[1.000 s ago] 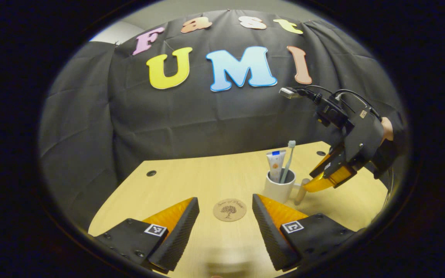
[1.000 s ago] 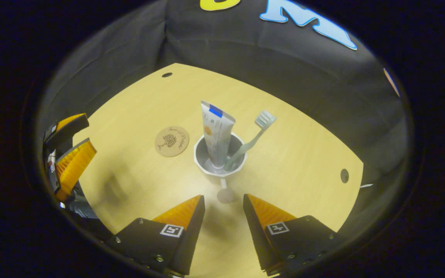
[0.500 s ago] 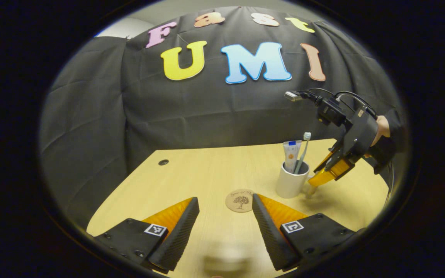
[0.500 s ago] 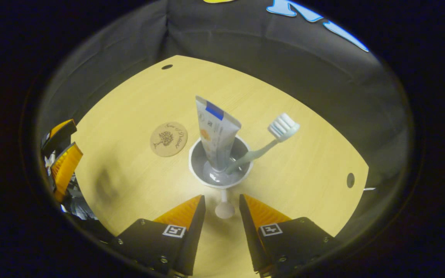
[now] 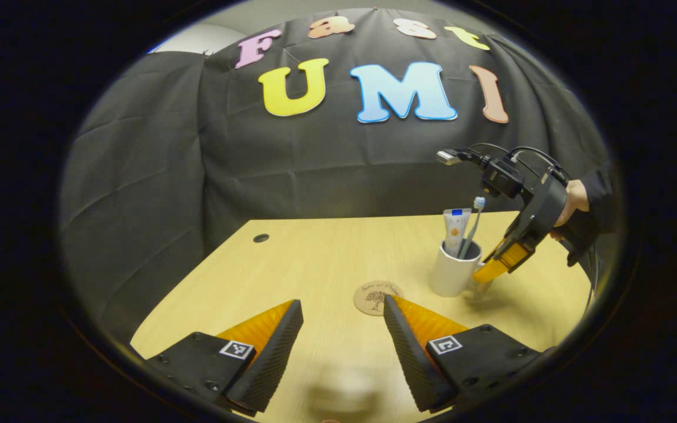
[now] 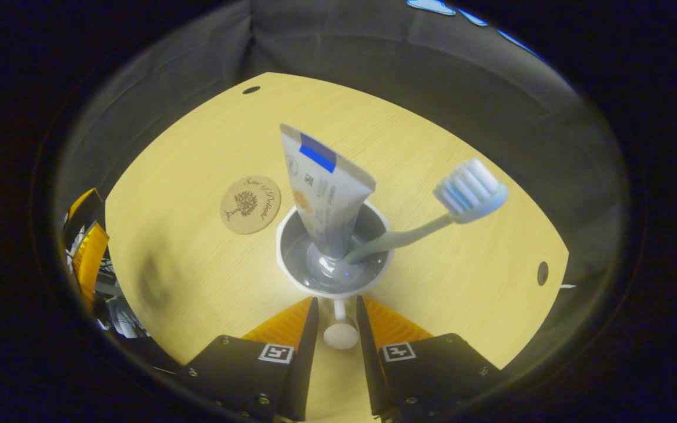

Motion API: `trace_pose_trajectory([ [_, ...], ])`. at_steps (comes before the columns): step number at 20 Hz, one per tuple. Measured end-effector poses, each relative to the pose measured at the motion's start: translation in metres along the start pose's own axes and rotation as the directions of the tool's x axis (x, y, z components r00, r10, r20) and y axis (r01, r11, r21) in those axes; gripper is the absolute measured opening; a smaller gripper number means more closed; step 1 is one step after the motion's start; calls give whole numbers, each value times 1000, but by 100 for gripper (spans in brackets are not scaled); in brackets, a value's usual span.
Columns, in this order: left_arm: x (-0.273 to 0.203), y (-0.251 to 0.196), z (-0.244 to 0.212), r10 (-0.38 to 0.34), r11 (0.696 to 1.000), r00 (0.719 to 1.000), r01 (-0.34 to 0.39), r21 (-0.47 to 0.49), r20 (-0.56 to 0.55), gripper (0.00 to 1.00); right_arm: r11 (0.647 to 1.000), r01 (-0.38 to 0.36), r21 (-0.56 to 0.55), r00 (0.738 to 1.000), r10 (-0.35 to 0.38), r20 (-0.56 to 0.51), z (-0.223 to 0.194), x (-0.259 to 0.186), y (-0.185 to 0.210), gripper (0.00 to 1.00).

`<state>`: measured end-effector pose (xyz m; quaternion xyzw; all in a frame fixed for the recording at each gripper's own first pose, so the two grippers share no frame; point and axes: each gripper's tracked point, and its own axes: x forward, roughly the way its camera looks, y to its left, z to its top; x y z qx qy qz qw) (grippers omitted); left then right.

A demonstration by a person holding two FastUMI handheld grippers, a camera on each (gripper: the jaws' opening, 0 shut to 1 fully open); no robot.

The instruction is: Put the toothbrush and toothpaste on the desktop into the cup, then pick up the cup and place it on the coaster on the desktop.

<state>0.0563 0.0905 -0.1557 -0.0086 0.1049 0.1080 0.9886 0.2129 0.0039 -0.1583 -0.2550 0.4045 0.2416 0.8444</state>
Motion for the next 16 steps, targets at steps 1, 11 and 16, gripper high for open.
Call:
trace_pose_trajectory([
  [1,0,2,-2,6,1000,1000,-6,-5,-4,93,1000,18,-3,1000,-18,-2,-1,2,-4,40],
  [11,1,-3,-4,12,1000,1000,-12,-10,-15,93,1000,11,-6,1000,-11,1,-2,3,-3,16],
  [16,1,-7,-4,10,1000,1000,-10,-7,-17,92,1000,23,-9,999,-23,27,6,-2,-2,16],
])
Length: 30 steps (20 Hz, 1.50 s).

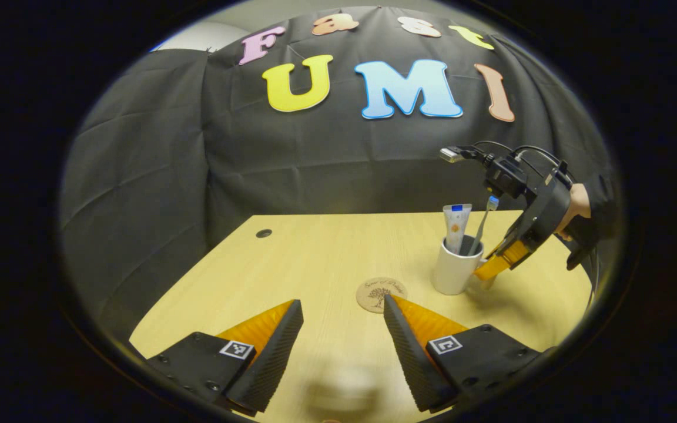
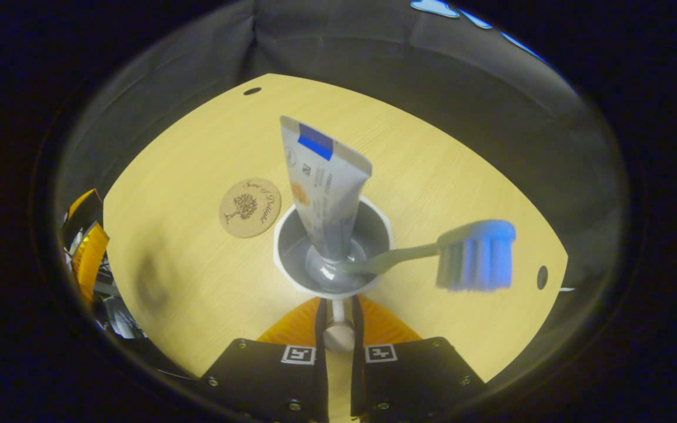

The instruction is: Put the toothbrush and toothpaste on the desktop into the cup, then pick up the cup and place it on the coaster on the desktop.

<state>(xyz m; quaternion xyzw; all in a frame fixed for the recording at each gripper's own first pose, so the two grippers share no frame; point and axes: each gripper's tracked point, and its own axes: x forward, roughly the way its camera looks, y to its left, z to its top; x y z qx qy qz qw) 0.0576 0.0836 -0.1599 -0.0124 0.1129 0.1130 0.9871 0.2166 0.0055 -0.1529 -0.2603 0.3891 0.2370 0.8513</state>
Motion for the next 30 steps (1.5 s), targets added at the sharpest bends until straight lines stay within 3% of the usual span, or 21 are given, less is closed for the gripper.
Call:
trace_pose_trajectory([
  [1,1,0,0,-1,1000,1000,1,1,1,92,1000,-4,17,1000,4,5,0,6,1,8],
  [19,-2,7,0,6,1000,1000,-6,24,7,95,993,-19,112,995,8,98,6,-5,9,7],
  [20,-3,8,0,7,1000,1000,-7,25,8,92,993,-25,117,995,13,102,9,-5,12,8],
  [30,-16,38,0,60,998,998,-60,5,3,95,996,-77,35,989,72,131,47,-3,67,7],
])
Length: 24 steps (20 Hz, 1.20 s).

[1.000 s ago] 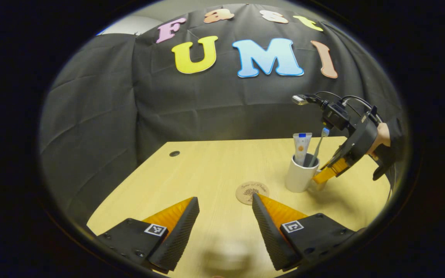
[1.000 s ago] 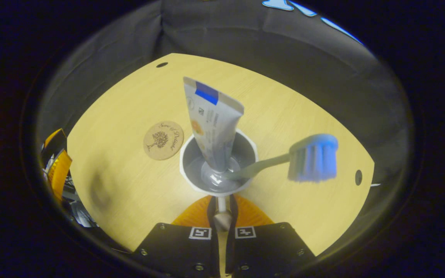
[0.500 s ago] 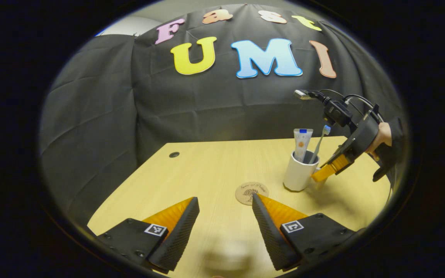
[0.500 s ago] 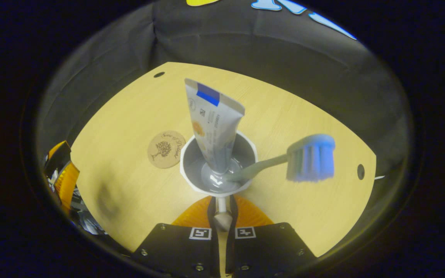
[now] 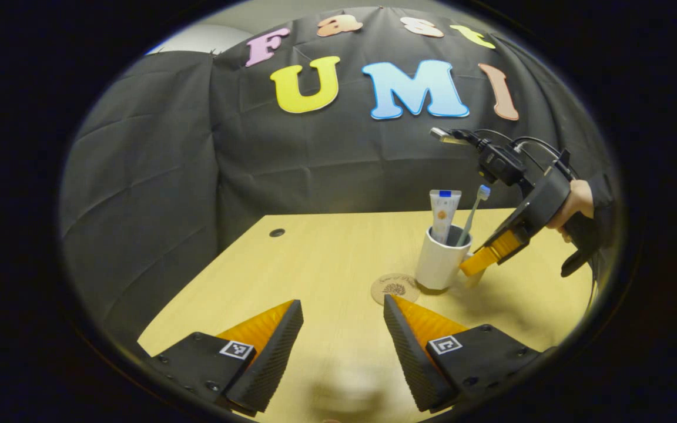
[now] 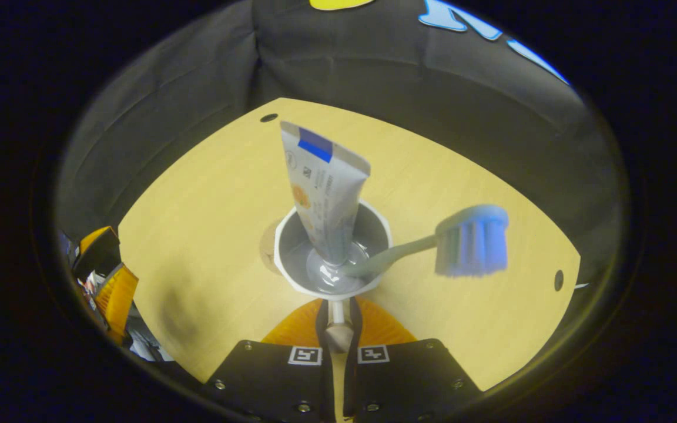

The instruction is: Put the toothbrush and toothpaste on the desktop into the cup, then pick up the cup and place it on the coaster on the desktop.

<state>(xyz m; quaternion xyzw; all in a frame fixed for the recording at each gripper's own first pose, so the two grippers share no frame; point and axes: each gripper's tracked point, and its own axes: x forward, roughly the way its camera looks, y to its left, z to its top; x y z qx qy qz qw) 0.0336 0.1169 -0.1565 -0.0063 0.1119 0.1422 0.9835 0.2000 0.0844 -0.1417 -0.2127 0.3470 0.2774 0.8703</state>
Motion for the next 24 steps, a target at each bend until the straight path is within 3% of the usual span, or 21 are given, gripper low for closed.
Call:
trace_pose_trajectory([
  [10,-21,58,-15,99,994,995,-100,-38,-16,92,998,-15,-62,999,13,-31,25,34,52,7],
  [18,-29,70,-19,112,992,993,-113,-47,-20,92,995,14,-102,998,-20,-55,22,42,58,7],
  [24,-29,66,-16,98,994,995,-98,-46,-11,92,995,12,-97,999,-17,-47,24,37,62,22],
])
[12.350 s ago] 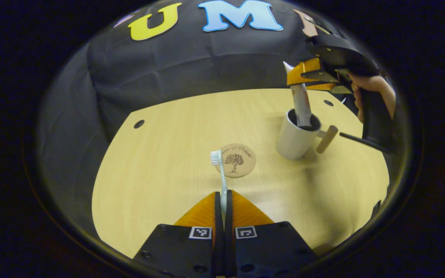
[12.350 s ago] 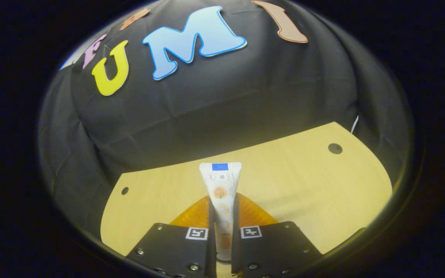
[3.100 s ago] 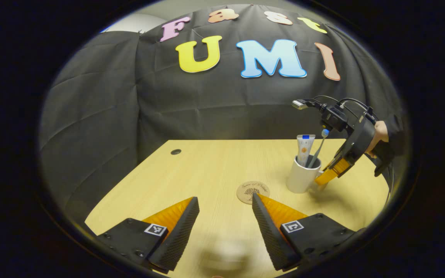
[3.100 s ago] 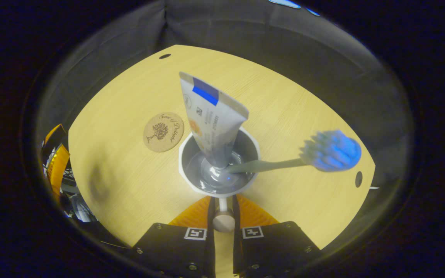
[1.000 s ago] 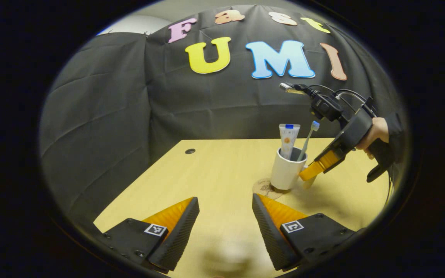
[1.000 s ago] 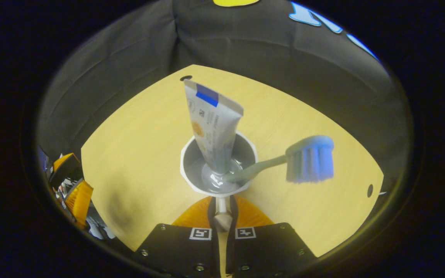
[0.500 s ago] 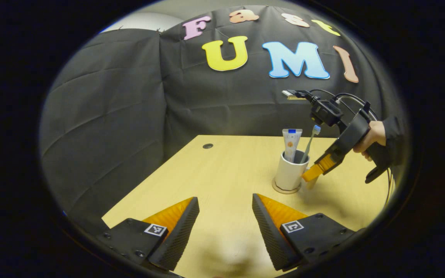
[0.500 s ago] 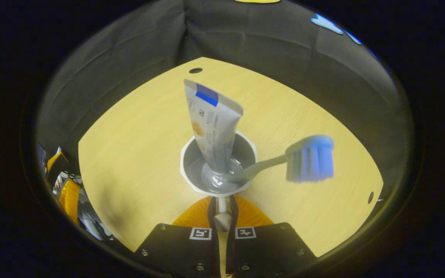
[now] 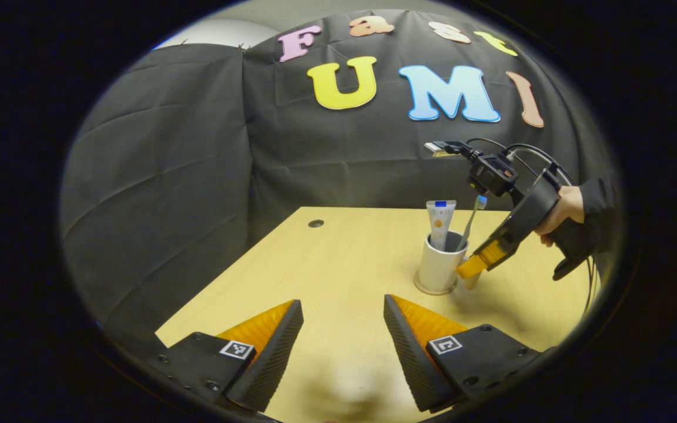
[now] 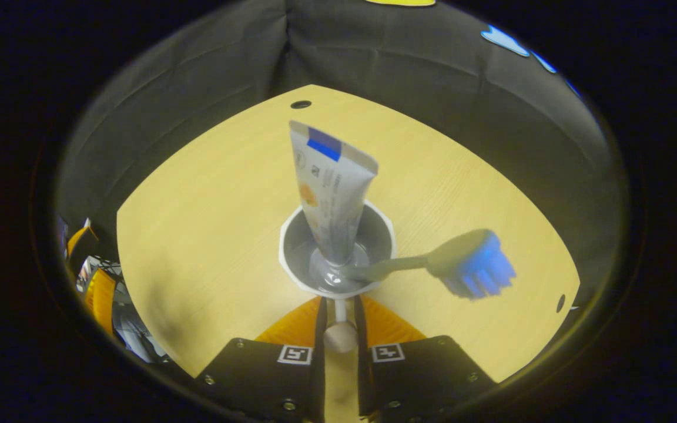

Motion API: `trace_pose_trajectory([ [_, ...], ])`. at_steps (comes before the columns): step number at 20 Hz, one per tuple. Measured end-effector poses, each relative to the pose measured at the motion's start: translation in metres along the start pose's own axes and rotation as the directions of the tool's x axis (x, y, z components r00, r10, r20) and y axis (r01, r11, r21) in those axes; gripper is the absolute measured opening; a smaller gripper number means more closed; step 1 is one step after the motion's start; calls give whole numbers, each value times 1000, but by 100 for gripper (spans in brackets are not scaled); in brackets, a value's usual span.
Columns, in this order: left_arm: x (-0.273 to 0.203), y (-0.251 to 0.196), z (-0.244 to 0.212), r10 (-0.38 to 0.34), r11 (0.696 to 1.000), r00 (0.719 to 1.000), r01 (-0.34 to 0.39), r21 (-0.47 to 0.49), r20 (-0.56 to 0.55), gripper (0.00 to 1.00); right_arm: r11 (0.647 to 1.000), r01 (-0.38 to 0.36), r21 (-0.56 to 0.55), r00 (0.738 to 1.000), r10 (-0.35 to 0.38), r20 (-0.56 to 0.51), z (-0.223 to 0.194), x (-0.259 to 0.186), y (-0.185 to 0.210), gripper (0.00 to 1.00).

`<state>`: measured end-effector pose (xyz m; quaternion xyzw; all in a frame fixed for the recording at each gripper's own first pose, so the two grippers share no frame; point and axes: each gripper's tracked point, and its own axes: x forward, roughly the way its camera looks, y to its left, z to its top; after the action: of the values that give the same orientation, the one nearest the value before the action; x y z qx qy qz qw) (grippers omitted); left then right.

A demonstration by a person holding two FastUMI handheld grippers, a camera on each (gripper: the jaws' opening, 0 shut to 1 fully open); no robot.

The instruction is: Put the toothbrush and toothpaste on the desktop into the cup, then pick up the cup and place it on the coaster on the desktop.

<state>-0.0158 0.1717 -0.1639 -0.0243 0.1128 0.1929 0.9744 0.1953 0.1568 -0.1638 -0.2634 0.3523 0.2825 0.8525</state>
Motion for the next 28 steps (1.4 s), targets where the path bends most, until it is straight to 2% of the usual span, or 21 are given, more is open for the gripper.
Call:
trace_pose_trajectory([
  [1,0,-1,0,-3,1000,1000,3,2,1,92,1000,2,-1,1000,-2,6,1,-3,0,23],
  [2,0,-2,2,-5,1000,1000,5,3,3,92,1000,2,-2,1000,-2,13,1,-6,-1,28],
  [3,0,-2,3,-8,1000,1000,8,4,5,92,1000,4,2,1000,-4,21,3,-9,-2,23],
  [6,0,-6,8,-20,1000,1000,19,12,12,95,1000,13,14,999,-13,50,7,-20,-5,27],
  [8,-1,-10,15,-33,999,999,32,25,24,95,1000,18,20,997,-19,77,11,-37,-4,26],
  [9,-1,-13,20,-42,999,999,41,32,31,92,1000,21,21,995,-23,94,13,-46,-4,26],
  [11,0,-21,31,-65,997,997,63,44,49,95,999,35,20,991,-37,131,16,-63,-5,26],
  [12,-1,-25,36,-79,996,995,76,50,59,92,999,42,21,988,-44,149,16,-72,-4,26],
  [13,0,-29,43,-94,994,993,90,54,69,95,999,47,24,985,-50,165,17,-81,-4,25],
  [14,-1,-32,52,-108,993,991,103,59,80,92,998,56,28,981,-60,183,17,-90,-5,26],
  [16,-1,-38,68,-135,989,985,128,69,108,92,996,79,43,970,-86,225,18,-111,-6,26],
  [17,-1,-42,79,-150,987,981,141,73,123,89,994,89,59,963,-101,252,20,-123,-6,25],
  [18,-1,-45,89,-164,985,977,155,78,139,92,992,97,83,953,-117,278,20,-134,-5,26],
  [19,-1,-49,102,-179,982,971,168,82,156,96,988,106,112,941,-137,310,19,-144,-7,26],
  [22,-7,-60,139,-219,975,953,204,87,211,89,967,143,209,888,-218,404,24,-182,-9,25],
  [24,-14,-69,159,-243,969,939,225,102,244,95,949,184,257,845,-286,451,23,-204,-12,25],
  [25,-17,-74,171,-257,966,931,236,109,260,92,937,210,277,818,-324,476,22,-215,-15,26],
  [26,-21,-80,181,-268,963,923,245,116,276,95,926,231,300,788,-359,500,22,-229,-17,25],
  [28,-29,-89,199,-286,958,907,258,129,308,92,899,263,351,727,-424,540,20,-255,-19,26],
])
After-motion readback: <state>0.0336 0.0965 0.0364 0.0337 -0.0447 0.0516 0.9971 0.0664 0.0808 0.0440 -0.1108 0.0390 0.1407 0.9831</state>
